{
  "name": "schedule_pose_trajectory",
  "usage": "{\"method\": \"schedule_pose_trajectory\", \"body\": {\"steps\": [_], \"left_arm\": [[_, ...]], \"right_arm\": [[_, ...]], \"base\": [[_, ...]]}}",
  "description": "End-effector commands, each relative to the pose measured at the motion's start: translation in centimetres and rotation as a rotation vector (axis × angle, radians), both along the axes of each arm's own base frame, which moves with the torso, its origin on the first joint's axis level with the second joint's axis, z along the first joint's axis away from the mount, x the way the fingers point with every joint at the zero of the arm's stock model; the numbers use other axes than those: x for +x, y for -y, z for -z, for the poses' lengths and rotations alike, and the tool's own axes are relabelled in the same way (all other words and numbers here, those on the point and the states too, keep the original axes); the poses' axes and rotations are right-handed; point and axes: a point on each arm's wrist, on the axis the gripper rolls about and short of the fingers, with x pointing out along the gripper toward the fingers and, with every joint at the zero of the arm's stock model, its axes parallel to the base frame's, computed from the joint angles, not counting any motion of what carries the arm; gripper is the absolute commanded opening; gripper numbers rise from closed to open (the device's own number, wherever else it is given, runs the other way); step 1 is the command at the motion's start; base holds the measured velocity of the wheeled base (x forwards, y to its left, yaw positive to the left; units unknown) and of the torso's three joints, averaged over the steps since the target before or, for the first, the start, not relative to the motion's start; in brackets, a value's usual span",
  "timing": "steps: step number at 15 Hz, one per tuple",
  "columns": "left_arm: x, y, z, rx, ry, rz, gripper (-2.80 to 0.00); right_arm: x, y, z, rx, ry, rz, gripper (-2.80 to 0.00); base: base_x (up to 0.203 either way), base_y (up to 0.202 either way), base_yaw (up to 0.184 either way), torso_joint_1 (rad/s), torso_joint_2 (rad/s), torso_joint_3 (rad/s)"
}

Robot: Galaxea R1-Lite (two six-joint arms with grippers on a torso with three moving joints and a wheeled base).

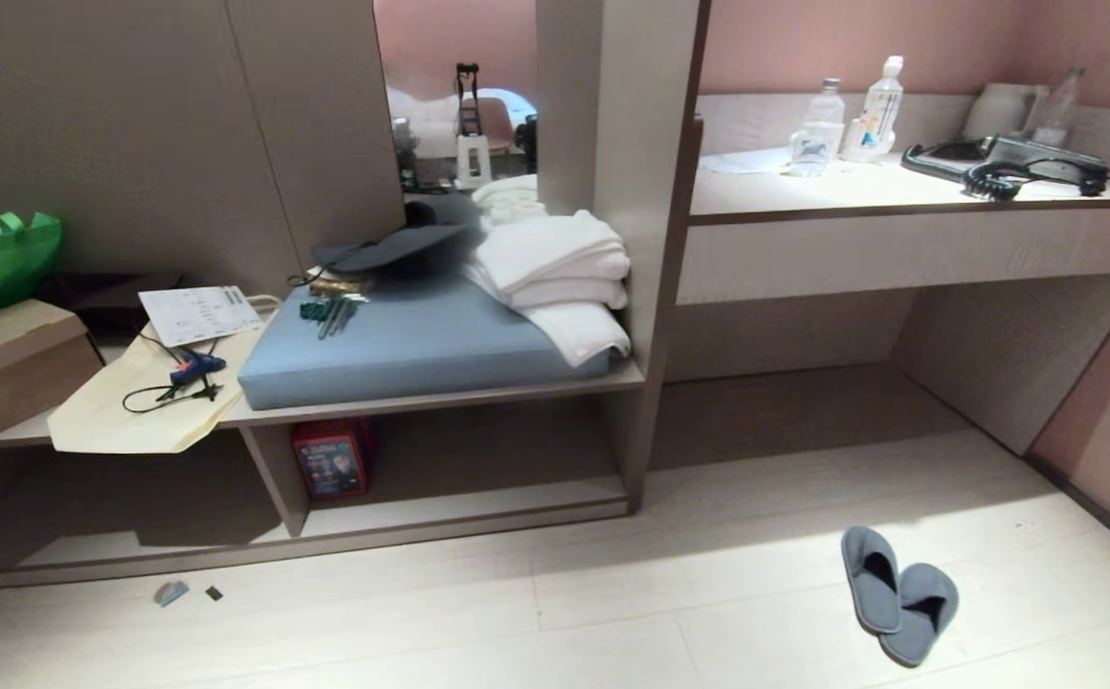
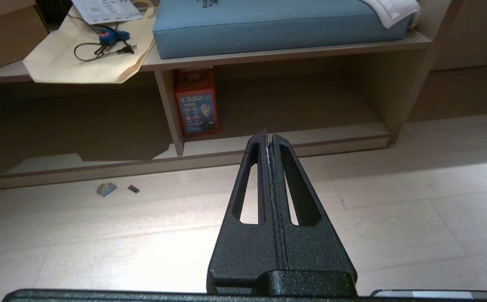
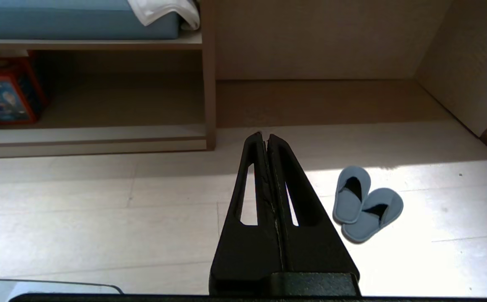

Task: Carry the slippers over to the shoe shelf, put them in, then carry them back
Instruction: Pick up the slippers on the floor

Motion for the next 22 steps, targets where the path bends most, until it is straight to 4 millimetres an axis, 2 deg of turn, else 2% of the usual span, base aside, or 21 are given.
{"method": "schedule_pose_trajectory", "body": {"steps": [1, 7, 12, 22], "left_arm": [[0.01, 0.00, 0.01, 0.000, -0.001, 0.000, -2.80], [0.02, 0.00, -0.01, -0.002, 0.004, 0.000, -2.80], [0.02, 0.00, -0.01, -0.002, 0.004, 0.000, -2.80], [0.02, 0.00, -0.01, -0.002, 0.004, 0.000, -2.80]], "right_arm": [[0.01, 0.00, -0.01, 0.000, 0.001, -0.001, -2.80], [0.01, -0.01, -0.01, 0.000, 0.000, -0.005, -2.80], [0.01, -0.01, 0.00, -0.002, -0.001, -0.003, -2.80], [0.01, -0.01, -0.01, 0.001, 0.001, -0.003, -2.80]], "base": [[0.197, 0.000, 0.003, 0.001, 0.01, 0.003], [0.182, 0.000, -0.001, 0.002, 0.00, 0.003], [0.000, 0.003, -0.009, 0.000, 0.00, 0.000], [0.001, 0.009, -0.165, 0.003, 0.00, 0.002]]}}
